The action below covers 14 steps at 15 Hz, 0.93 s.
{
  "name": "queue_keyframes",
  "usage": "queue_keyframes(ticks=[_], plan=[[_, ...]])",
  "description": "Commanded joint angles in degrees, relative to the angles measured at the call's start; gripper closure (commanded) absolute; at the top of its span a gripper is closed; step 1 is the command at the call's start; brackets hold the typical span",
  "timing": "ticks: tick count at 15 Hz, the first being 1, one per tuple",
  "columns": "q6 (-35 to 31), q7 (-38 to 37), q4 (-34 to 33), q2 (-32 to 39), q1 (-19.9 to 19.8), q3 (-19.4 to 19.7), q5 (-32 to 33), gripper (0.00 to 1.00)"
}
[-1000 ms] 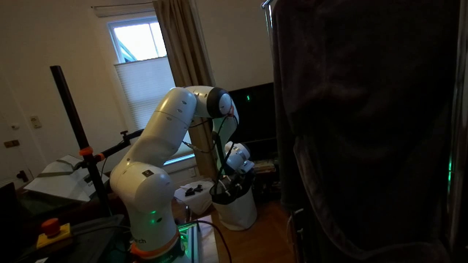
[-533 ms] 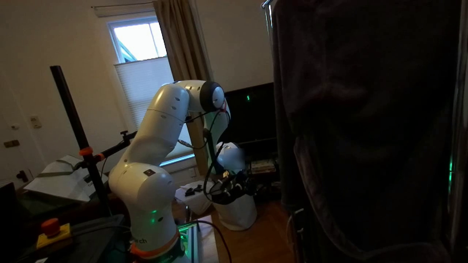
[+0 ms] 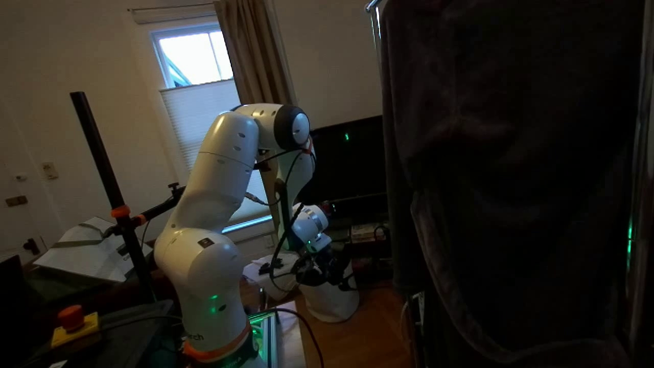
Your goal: Put the coat hanger on the top rack
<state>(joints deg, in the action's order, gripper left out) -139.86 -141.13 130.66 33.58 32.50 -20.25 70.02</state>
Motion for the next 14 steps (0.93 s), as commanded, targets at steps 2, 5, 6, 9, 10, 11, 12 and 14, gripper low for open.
queue_keyframes(ticks=[2,5,6,9,10,11,12,14], plan=[[-8.59,6.85,8.26,-2.3,-2.05,-3.1,-1.11,0.98],[-13.68,6.78,14.86,-6.66,-2.1,-3.89,0.61,0.98],[-15.65,5.61,17.57,-9.88,-2.37,-4.04,1.24,0.98],[-20.97,5.98,23.45,-18.19,-5.12,-5.17,0.41,0.98],[-21.31,7.01,24.89,-21.3,-5.61,-5.4,-1.36,0.98],[-21.44,6.98,25.92,-24.26,-6.48,-5.96,-2.05,0.98],[-21.04,7.67,27.07,-27.32,-6.88,-6.25,-3.78,0.98],[-21.16,8.44,28.15,-31.9,-7.64,-5.93,-5.58,0.98]])
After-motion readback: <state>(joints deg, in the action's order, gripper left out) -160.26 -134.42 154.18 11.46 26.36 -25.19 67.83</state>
